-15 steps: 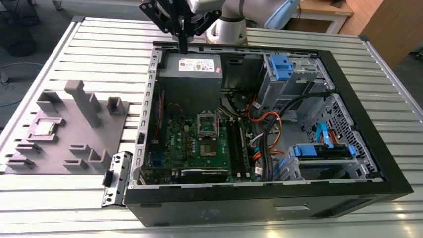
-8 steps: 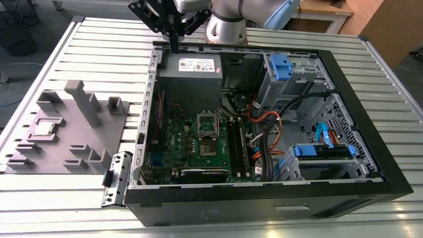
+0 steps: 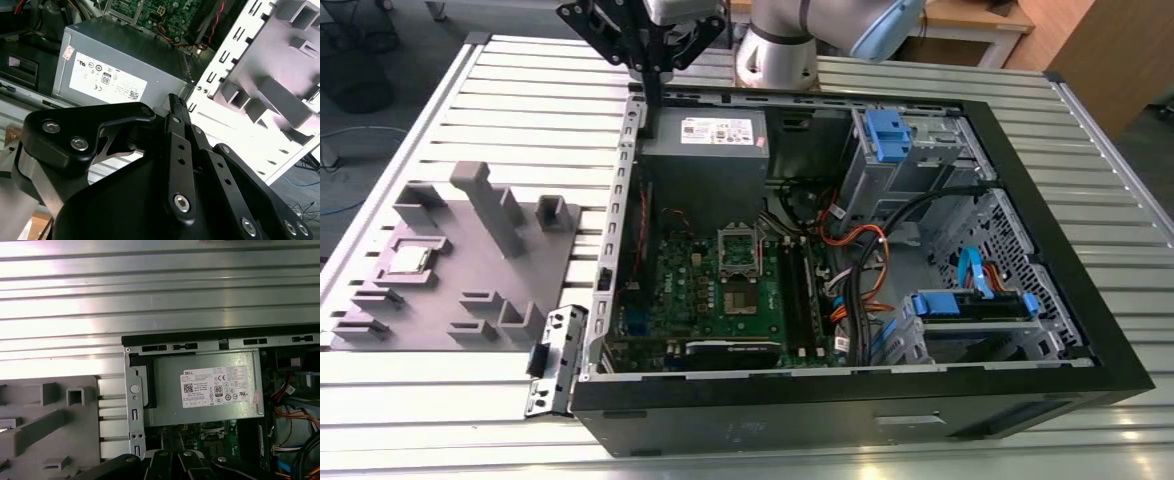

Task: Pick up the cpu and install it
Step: 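Reach for the cpu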

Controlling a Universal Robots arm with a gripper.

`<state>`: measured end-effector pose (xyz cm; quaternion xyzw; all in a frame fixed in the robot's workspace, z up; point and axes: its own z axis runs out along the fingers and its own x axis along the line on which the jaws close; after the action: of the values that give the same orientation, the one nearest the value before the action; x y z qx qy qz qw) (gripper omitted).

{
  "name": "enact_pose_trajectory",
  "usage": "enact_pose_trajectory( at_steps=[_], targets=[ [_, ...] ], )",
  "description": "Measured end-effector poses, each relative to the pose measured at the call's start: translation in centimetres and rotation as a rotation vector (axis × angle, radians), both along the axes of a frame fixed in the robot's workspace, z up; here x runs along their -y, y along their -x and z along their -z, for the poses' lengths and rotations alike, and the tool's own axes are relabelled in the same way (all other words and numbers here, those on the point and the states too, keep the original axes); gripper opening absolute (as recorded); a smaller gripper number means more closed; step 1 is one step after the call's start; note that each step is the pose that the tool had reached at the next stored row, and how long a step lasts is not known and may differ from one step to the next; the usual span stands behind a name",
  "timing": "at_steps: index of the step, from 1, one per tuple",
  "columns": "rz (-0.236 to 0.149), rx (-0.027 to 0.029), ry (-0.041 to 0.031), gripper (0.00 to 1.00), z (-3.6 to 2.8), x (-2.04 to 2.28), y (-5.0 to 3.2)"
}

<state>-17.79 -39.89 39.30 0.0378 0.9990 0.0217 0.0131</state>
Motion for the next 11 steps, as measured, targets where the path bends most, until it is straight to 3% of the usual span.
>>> enact_pose_trajectory(
  at_steps=[11],
  targets=[
    [0.000,0.0000,0.0000,0.11,0.00,0.00,0.37]
  ],
)
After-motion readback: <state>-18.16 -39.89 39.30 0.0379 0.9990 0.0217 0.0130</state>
